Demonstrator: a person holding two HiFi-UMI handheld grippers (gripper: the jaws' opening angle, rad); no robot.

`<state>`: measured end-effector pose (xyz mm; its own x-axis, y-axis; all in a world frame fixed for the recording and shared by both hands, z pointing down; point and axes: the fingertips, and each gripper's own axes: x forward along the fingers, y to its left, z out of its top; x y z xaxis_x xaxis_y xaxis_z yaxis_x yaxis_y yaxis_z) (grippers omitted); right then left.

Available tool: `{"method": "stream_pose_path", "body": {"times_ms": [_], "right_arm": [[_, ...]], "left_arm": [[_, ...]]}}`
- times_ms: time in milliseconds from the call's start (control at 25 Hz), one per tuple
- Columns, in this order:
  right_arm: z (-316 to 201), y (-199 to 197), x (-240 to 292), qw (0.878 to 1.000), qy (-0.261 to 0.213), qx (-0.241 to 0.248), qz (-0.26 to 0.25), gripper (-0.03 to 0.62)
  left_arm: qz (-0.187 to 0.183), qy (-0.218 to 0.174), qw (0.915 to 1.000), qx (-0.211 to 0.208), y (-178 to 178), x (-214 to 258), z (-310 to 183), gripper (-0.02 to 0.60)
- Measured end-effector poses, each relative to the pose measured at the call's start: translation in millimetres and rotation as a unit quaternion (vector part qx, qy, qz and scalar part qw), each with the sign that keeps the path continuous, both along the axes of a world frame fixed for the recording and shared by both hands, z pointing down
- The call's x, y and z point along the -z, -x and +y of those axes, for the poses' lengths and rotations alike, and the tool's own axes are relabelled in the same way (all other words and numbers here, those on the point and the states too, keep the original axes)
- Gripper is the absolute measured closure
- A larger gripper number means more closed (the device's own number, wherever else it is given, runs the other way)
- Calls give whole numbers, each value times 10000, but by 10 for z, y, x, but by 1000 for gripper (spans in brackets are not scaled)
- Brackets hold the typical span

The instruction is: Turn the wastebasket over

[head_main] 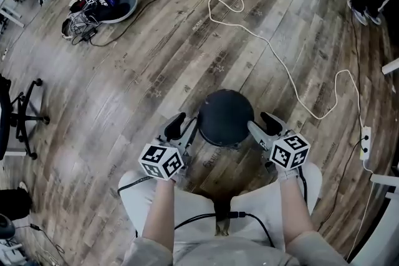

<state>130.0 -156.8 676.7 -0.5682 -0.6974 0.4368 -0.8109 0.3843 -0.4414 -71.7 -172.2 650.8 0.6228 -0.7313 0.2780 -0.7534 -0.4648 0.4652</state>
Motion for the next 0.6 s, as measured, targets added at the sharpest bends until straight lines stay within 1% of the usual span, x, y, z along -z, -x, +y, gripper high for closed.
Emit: {"method": "stream_pose_path", "body": {"times_ms": [80, 160, 240, 360, 480, 600], "right_arm": [[-61, -13, -125, 9993, 188, -152, -287, 355], [-112, -18, -220, 9968, 417, -297, -609, 355], [-126, -2, -298, 9936, 639, -361, -853, 353], [-124, 69, -395, 9909, 923, -252, -948, 352], [-104, 135, -436, 9902, 1043, -119, -923, 348], [-96, 158, -411, 9931, 932, -29, -707, 348]], "left_arm": [[207, 316, 9992, -90, -23, -178, -61, 380], [399, 647, 9969, -208, -67, -332, -107, 373], [478, 946, 9937, -350, -122, -473, -120, 373], [547, 1256, 9889, -578, -213, -606, -139, 373], [575, 1326, 9862, -813, -325, -646, -87, 373], [459, 1150, 9888, -833, -330, -618, -56, 376]]}}
